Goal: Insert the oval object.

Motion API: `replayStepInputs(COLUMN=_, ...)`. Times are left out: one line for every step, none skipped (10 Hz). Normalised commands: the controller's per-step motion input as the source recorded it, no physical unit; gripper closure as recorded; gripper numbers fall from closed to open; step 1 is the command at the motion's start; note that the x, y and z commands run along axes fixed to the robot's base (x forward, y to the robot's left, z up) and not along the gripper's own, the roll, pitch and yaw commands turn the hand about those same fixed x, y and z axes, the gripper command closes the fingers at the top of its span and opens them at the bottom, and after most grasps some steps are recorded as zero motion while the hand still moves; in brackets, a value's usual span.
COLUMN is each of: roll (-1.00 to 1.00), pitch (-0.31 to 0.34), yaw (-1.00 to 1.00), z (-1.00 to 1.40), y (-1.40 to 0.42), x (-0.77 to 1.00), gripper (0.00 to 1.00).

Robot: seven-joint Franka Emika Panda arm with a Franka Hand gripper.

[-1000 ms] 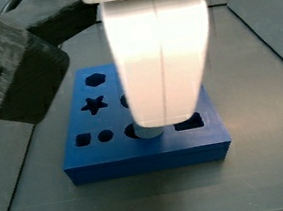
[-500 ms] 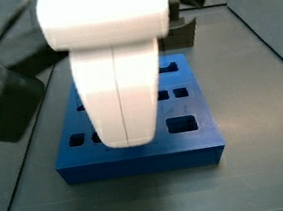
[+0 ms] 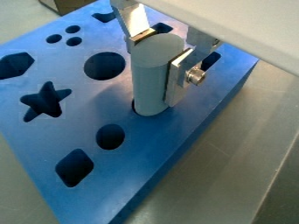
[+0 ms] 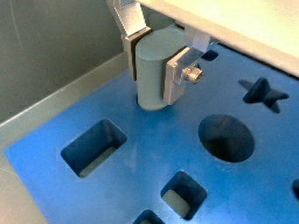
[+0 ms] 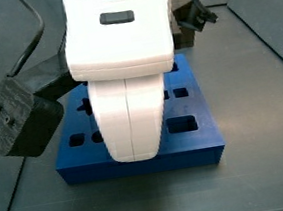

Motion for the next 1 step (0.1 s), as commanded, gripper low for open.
replayStepInputs(roll=-0.22, pitch=-0.031, yaw=0.0, z=-0.55, y=0.0, x=0.0, gripper=1.0)
